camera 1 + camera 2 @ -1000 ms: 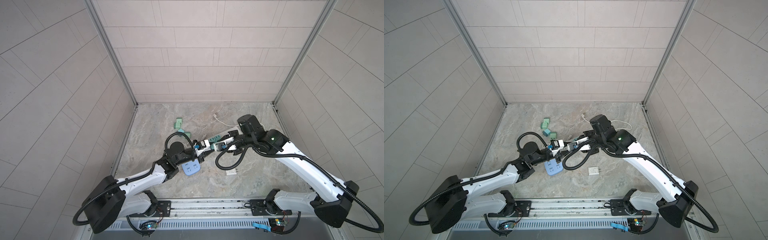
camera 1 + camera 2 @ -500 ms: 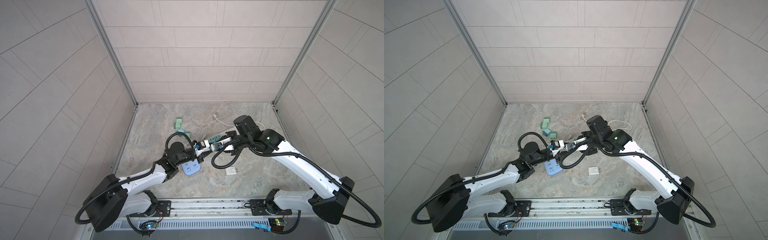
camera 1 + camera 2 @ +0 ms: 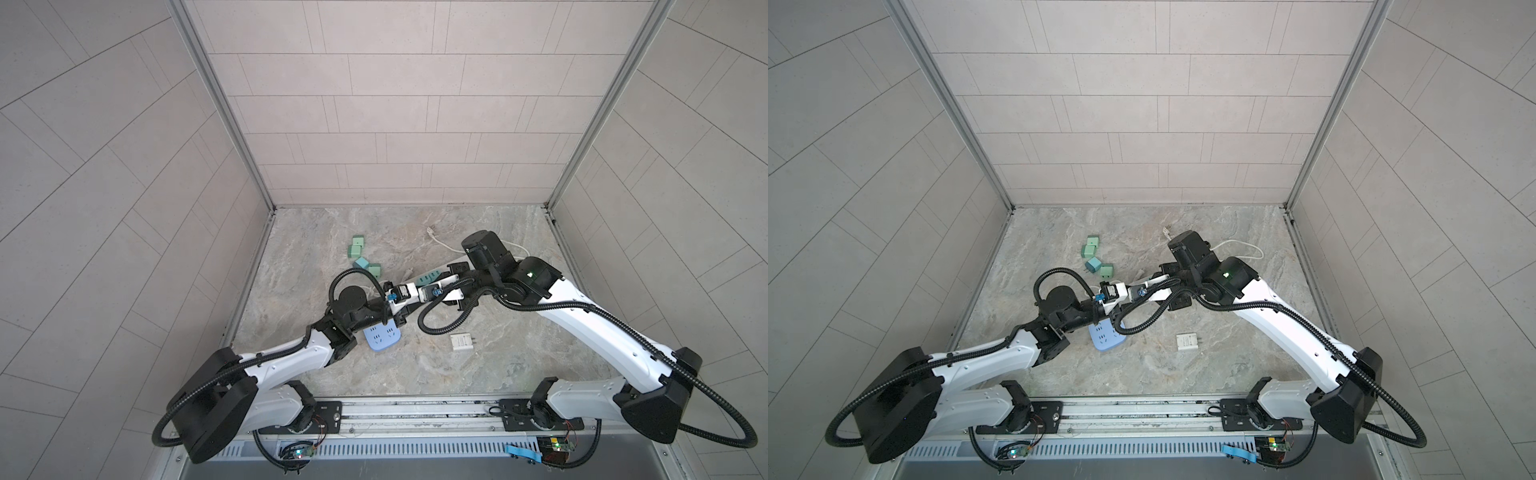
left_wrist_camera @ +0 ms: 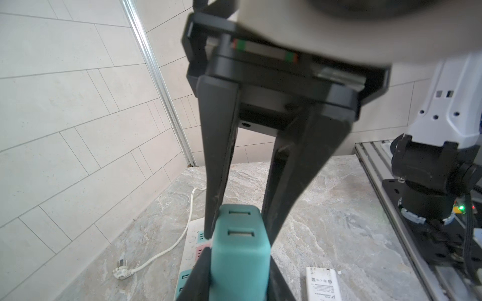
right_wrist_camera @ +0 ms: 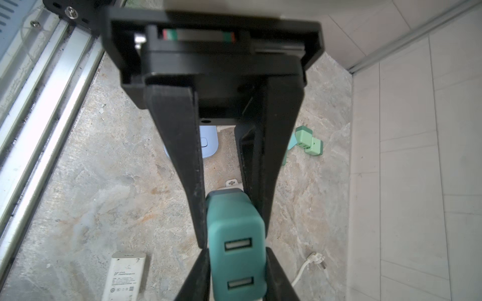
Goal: Insert plugs into power strip
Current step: Pick up the plug from the center of the table.
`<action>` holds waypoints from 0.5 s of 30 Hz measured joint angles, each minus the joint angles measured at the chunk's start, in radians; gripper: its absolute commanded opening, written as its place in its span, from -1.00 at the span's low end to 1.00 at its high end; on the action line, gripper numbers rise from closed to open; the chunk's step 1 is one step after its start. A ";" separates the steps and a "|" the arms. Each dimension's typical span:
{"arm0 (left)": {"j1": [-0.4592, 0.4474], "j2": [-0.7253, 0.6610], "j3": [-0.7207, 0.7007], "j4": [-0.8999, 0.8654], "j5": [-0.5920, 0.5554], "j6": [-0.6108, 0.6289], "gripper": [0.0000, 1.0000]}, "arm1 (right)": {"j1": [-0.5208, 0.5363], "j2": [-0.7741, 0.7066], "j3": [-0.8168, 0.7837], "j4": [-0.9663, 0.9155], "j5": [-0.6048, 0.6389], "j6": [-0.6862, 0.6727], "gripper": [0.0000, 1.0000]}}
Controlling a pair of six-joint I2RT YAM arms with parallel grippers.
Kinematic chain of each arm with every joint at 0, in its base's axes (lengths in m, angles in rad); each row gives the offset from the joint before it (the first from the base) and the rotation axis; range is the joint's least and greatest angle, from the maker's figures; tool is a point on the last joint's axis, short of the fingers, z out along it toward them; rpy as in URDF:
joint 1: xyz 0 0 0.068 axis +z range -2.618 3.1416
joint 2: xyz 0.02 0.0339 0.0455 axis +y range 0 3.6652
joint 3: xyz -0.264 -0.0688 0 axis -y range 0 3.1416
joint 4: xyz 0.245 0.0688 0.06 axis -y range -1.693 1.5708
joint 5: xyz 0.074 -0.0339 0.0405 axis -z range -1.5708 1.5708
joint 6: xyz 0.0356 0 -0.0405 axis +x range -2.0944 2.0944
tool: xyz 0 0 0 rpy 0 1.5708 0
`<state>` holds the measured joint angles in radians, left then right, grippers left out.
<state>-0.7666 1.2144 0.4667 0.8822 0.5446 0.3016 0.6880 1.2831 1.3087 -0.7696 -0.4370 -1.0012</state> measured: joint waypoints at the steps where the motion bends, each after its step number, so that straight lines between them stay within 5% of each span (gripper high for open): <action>1: -0.001 0.003 0.000 0.001 0.002 0.008 -1.00 | -0.001 0.000 0.000 -0.006 0.000 0.001 -0.81; 5: -0.005 0.005 -0.002 0.003 0.000 0.031 -0.98 | 0.000 0.000 0.002 -0.018 0.005 0.000 -1.00; 10: -0.011 0.005 -0.003 0.009 -0.017 0.028 -0.05 | 0.002 0.000 0.002 -0.016 0.015 0.000 -1.00; 15: -0.029 -0.002 -0.005 0.072 -0.042 -0.016 0.42 | 0.007 0.009 0.002 0.030 0.068 0.003 -1.00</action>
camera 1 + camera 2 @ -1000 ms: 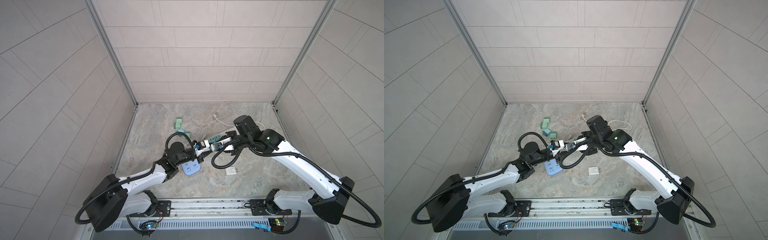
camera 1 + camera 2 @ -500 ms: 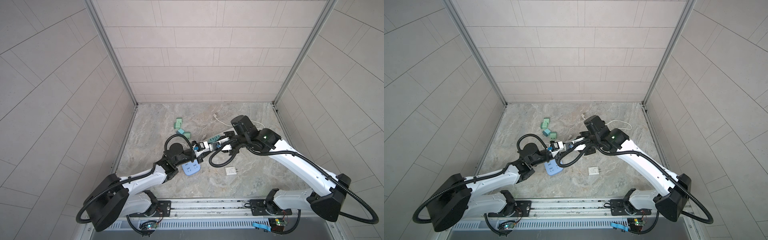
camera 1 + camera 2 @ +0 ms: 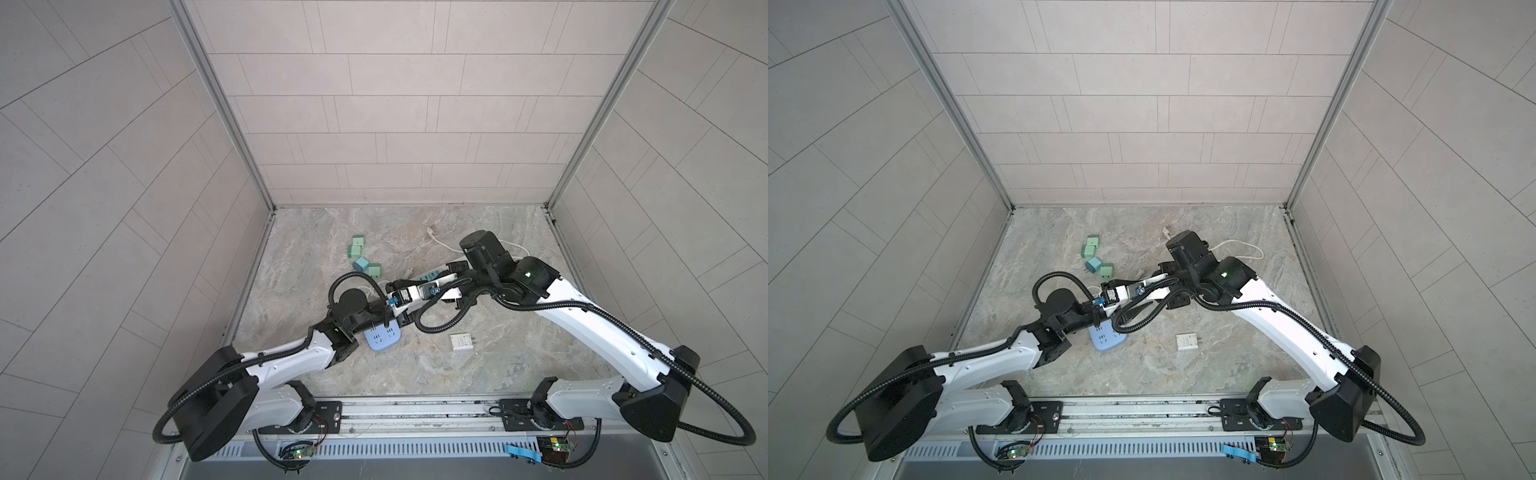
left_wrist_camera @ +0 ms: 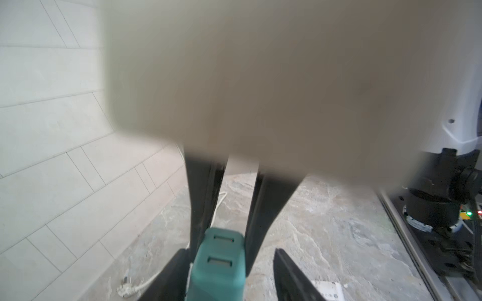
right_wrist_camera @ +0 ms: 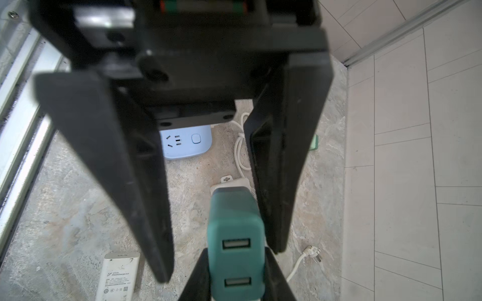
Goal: Insert plugs into power strip
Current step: Pick up the plug from the center of the table, then insert the plug into the socket.
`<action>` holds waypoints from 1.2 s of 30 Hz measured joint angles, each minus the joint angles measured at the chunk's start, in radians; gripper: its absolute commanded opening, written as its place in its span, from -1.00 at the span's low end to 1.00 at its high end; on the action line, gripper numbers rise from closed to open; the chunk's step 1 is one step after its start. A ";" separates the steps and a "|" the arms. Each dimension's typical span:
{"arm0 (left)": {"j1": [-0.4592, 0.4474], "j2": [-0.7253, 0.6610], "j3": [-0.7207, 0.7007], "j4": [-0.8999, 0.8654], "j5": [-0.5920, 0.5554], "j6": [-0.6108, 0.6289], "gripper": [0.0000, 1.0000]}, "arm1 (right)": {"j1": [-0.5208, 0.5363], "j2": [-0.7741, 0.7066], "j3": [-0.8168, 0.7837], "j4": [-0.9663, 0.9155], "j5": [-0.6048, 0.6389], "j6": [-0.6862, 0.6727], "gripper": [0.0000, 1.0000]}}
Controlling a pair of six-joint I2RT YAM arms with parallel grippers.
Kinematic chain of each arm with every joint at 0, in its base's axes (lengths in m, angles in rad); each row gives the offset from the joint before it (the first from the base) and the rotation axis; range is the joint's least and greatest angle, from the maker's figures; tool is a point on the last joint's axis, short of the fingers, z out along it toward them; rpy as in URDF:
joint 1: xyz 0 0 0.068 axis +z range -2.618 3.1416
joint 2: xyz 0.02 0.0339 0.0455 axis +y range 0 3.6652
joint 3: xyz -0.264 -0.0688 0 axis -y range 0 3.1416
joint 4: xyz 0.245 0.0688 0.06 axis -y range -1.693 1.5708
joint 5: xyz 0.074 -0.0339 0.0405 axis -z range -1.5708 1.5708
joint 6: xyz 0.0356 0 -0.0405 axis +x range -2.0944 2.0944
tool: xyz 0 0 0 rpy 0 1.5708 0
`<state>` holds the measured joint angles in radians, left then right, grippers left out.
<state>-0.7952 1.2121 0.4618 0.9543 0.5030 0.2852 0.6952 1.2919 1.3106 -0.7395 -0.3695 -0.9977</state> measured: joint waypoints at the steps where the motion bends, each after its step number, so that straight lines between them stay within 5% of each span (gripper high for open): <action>1: -0.002 -0.003 -0.003 0.010 -0.010 -0.004 0.47 | 0.000 0.000 0.000 0.007 0.019 0.000 -1.00; 11: -0.004 -0.113 -0.111 0.006 -0.173 -0.047 0.58 | -0.102 0.024 0.028 -0.018 0.146 -0.082 -1.00; 19: -0.003 -0.426 -0.129 -0.369 -0.425 -0.195 0.60 | -0.214 0.189 0.158 -0.143 0.188 -0.207 -1.00; 26: 0.003 -0.538 -0.129 -0.580 -0.436 -0.288 0.60 | -0.300 0.444 0.377 -0.312 0.127 -0.315 -1.00; 36: 0.003 -0.536 -0.129 -0.644 -0.421 -0.300 0.60 | -0.348 0.635 0.513 -0.393 0.016 -0.444 -1.00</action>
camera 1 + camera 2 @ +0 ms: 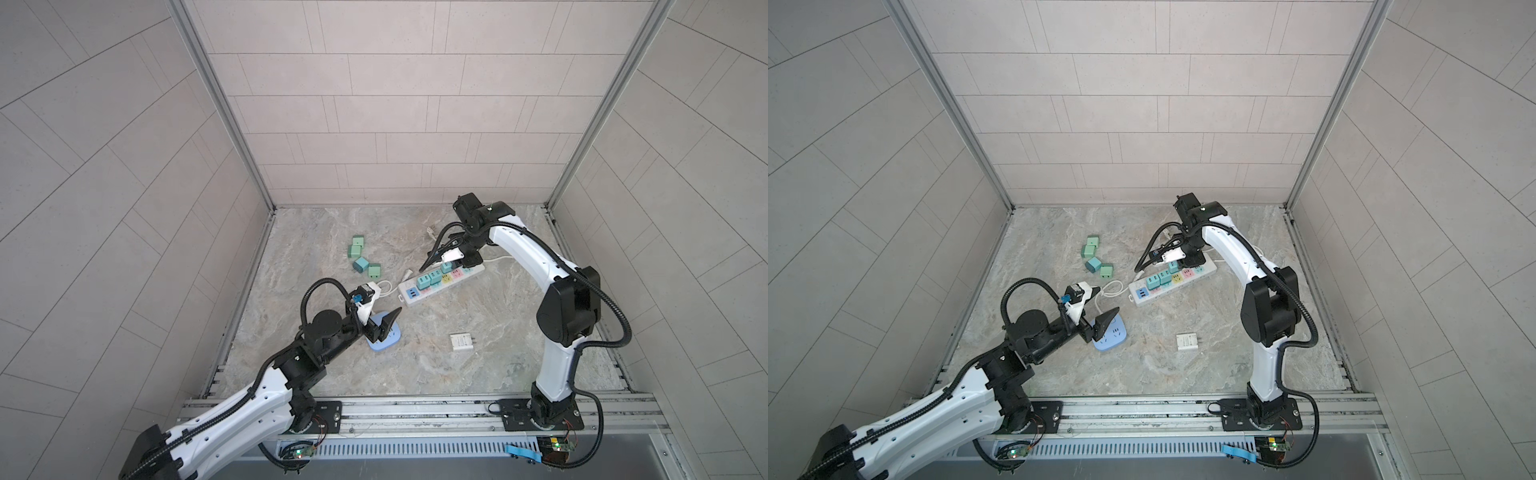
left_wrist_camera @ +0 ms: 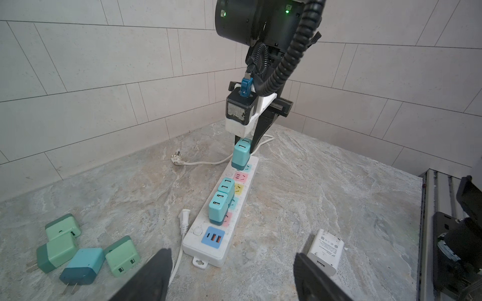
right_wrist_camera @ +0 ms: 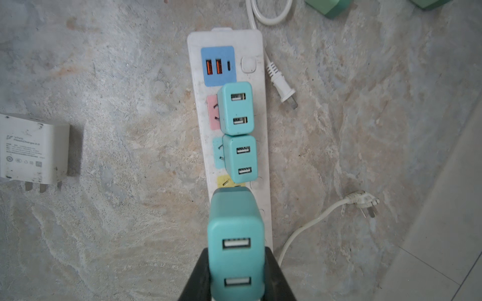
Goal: Insert plugs into power strip
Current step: Insert the plug into the socket.
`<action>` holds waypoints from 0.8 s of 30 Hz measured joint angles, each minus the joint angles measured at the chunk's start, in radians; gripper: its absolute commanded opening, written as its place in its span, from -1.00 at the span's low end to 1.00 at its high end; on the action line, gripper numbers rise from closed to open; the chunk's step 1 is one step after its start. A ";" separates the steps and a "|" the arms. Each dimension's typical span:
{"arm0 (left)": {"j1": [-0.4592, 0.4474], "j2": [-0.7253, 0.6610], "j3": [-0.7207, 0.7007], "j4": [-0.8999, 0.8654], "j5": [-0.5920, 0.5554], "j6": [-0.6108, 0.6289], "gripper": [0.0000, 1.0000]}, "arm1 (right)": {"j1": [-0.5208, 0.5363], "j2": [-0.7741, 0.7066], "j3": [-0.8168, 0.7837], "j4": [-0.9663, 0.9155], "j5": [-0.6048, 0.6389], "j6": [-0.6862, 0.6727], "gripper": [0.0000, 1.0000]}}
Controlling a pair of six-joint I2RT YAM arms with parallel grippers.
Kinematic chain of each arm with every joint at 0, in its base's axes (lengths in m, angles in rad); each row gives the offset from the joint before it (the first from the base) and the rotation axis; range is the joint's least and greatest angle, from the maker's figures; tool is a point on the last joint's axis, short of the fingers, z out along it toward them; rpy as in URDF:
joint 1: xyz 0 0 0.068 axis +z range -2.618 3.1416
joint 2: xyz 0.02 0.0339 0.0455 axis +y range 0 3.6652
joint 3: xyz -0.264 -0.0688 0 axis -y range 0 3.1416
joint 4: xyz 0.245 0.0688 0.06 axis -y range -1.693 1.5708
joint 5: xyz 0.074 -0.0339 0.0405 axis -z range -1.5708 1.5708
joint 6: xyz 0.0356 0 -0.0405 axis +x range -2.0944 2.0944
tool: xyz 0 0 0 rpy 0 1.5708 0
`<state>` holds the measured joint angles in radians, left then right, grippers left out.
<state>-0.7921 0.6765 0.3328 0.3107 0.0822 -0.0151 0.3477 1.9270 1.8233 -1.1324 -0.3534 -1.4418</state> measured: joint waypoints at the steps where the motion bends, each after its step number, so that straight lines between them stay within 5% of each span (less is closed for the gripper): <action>1: 0.000 -0.003 0.000 -0.010 0.002 0.000 0.60 | -0.003 0.011 0.010 -0.002 -0.010 -0.009 -1.00; 24: 0.000 -0.072 0.000 -0.084 0.064 0.005 0.55 | -0.098 0.153 0.093 -0.074 -0.145 -0.174 -1.00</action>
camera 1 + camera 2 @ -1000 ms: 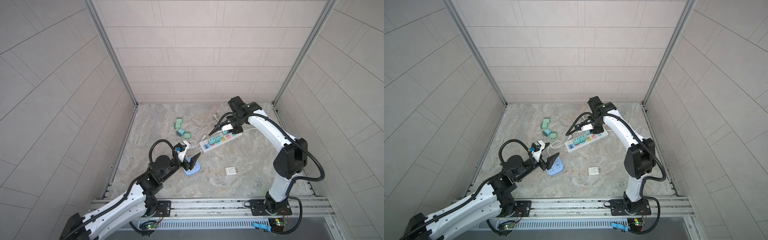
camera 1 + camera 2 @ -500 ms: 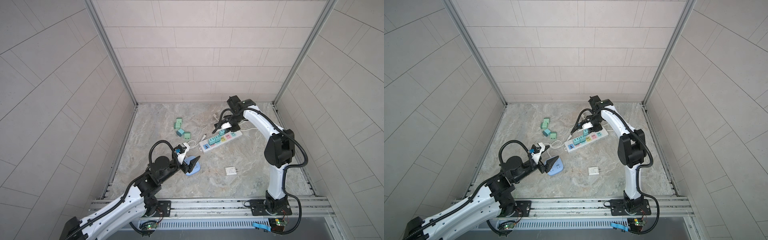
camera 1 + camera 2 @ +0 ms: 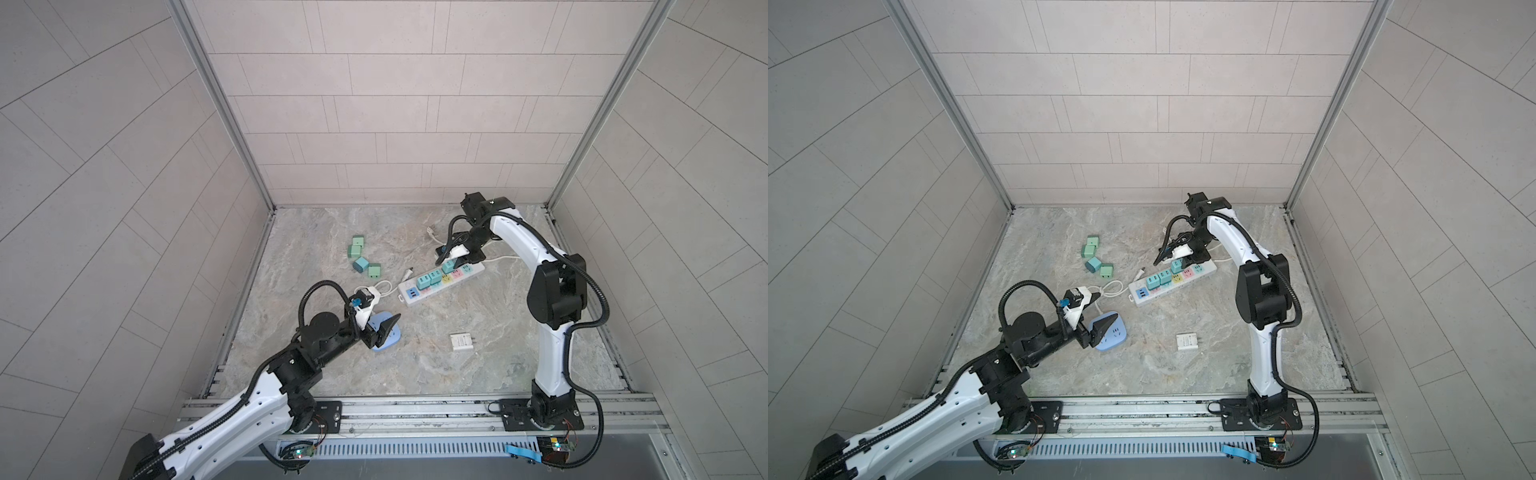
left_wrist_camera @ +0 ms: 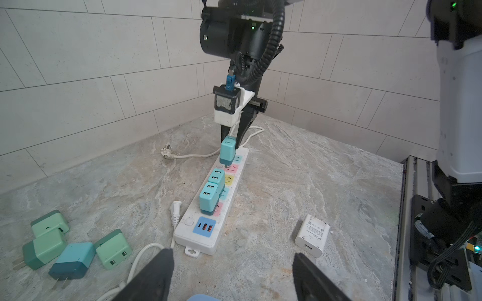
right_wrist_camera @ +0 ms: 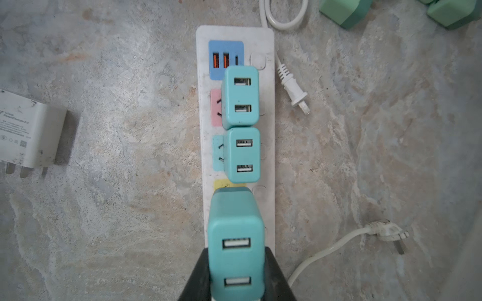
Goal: Insert plugs into power strip
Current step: Insert the plug into the socket.
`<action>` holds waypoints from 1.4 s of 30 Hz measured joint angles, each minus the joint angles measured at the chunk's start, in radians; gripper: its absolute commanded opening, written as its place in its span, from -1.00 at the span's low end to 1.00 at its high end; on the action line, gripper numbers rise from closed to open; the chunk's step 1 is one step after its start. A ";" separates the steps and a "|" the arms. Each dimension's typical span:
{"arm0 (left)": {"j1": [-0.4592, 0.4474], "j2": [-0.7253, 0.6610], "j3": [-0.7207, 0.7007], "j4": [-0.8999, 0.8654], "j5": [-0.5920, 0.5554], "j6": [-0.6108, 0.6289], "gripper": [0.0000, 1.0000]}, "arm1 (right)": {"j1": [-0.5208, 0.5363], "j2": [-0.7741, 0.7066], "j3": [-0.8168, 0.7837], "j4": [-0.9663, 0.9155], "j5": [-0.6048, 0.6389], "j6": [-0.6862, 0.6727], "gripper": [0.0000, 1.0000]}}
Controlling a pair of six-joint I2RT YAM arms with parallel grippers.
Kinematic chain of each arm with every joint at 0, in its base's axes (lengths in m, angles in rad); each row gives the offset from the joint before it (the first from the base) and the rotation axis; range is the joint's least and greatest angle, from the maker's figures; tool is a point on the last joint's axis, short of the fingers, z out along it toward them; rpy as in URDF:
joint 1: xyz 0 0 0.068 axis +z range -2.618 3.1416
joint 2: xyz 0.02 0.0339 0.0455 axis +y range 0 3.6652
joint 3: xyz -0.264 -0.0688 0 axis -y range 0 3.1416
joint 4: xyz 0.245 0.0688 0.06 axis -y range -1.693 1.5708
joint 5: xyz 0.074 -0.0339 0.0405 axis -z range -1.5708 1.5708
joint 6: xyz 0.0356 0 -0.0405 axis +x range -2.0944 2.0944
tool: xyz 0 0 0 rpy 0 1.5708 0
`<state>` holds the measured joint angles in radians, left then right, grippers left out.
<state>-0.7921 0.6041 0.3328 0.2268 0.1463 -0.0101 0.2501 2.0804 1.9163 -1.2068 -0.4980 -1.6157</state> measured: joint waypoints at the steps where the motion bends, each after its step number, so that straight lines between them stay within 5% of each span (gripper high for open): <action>1: 0.000 -0.006 0.000 0.000 0.002 0.000 0.55 | 0.001 0.009 0.001 -0.003 -0.002 -0.004 -1.00; 42: 0.000 -0.005 0.000 0.008 0.014 0.002 0.53 | 0.009 0.108 0.049 -0.010 0.060 -0.004 -1.00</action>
<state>-0.7921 0.5991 0.3328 0.2344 0.1600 -0.0078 0.2592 2.1880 1.9652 -1.2171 -0.4377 -1.6196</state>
